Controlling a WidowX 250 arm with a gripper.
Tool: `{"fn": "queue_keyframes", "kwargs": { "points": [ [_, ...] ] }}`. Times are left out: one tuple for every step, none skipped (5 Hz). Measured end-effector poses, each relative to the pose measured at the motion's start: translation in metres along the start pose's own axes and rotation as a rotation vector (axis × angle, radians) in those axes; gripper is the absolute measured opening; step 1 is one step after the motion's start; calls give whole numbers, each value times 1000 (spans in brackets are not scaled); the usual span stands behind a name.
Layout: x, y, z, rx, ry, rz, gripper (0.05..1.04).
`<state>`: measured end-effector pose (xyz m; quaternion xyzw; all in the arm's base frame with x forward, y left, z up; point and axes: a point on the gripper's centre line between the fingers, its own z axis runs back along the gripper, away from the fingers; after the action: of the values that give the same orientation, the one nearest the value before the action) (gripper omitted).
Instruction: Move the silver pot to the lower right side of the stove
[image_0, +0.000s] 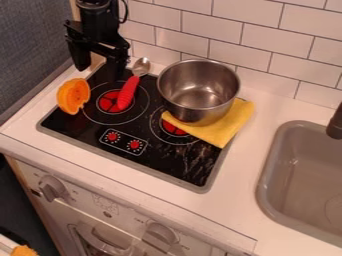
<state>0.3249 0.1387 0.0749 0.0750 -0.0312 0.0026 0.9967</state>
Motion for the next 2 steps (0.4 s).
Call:
{"fn": "queue_keyframes", "kwargs": {
  "points": [
    [-3,-3,-11,-16,37,-1,1000],
    [23,-16,10,-20,-12,-6,1000]
  ]
}}
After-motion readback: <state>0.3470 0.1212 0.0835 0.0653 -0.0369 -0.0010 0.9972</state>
